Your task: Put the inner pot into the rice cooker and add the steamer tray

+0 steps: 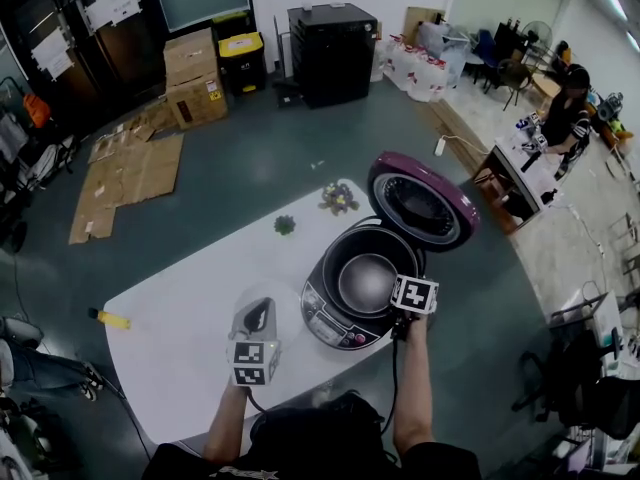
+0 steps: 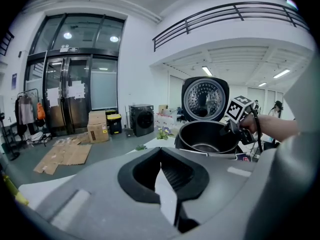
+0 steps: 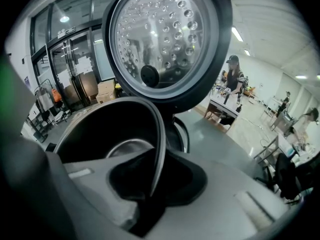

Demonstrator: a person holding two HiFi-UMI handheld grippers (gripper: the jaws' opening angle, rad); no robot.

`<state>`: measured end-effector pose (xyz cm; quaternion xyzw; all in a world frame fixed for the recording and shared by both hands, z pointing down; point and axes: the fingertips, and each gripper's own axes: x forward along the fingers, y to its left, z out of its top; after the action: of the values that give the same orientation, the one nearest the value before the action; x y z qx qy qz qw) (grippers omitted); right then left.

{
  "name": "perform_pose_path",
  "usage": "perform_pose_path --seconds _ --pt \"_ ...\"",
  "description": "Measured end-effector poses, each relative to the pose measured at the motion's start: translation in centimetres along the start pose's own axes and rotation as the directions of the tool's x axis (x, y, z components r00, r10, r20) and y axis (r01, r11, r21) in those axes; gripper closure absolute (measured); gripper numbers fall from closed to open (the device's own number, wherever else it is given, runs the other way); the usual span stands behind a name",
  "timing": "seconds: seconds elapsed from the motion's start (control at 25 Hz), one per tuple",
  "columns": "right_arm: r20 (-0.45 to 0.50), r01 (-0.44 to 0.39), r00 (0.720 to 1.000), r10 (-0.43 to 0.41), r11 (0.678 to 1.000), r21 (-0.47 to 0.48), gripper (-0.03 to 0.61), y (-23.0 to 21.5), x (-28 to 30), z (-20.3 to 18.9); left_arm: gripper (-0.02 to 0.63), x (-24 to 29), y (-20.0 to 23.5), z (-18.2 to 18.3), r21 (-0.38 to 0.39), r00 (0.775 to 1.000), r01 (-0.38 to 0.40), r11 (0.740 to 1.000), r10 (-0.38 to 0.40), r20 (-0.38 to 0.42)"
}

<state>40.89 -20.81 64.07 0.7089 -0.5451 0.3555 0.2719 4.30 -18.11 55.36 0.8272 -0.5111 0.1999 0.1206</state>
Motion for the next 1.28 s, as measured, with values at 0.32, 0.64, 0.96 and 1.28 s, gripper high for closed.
perform_pose_path --seconds 0.32,0.64,0.96,1.28 --pt "0.023 -0.035 0.999 0.034 0.998 0.044 0.502 0.2 -1.3 -0.6 0.603 -0.7 -0.4 -0.3 0.007 1.000 0.009 1.000 -0.009 0.001" --pt "0.043 -0.026 0.999 0.023 0.998 0.056 0.497 -0.8 -3.0 -1.2 0.603 -1.9 -1.1 -0.3 0.011 1.000 0.017 1.000 -0.017 0.023" --pt "0.128 -0.049 0.991 0.041 0.997 0.064 0.472 0.0 -7.3 -2.0 0.603 -4.2 -1.4 0.5 0.051 0.997 0.048 0.998 -0.051 0.056" --pt "0.252 -0.065 0.966 0.052 0.997 0.044 0.472 2.9 -15.1 -4.1 0.603 -7.2 -1.9 1.6 0.117 0.986 0.122 0.985 -0.134 0.095"
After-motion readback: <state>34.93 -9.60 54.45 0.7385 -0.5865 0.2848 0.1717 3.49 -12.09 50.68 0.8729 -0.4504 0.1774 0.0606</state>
